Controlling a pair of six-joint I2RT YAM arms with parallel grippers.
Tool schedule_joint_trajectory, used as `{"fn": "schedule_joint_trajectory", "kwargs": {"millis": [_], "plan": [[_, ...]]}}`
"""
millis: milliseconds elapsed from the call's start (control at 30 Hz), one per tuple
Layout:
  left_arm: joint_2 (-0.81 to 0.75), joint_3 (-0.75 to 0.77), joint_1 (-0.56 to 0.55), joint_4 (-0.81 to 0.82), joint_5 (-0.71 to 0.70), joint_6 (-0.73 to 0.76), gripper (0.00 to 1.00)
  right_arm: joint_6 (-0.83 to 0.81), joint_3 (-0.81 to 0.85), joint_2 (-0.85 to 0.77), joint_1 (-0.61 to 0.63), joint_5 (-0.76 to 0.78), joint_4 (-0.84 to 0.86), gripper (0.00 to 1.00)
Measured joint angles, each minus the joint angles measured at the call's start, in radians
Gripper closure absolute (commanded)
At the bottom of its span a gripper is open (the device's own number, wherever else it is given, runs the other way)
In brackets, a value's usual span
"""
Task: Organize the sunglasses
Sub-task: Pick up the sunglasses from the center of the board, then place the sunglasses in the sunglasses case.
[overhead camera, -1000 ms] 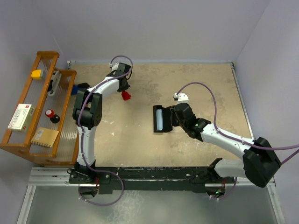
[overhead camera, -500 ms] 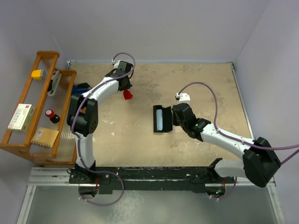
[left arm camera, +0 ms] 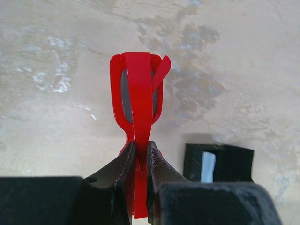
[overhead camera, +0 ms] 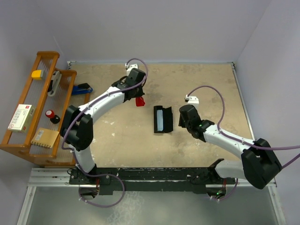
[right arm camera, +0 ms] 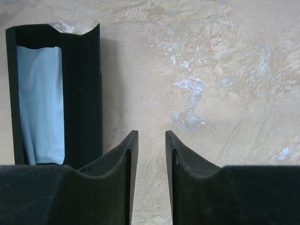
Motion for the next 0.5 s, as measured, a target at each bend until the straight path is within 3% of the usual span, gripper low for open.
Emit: {"fn": "schedule_joint_trajectory", "kwargs": {"millis": [500], "plan": [[-0.06,-0.107,-0.283,0.06,-0.073,-0.134,1.0,0.049,-0.056,-0.056,-0.032,0.007,-0.004,0.63]]}}
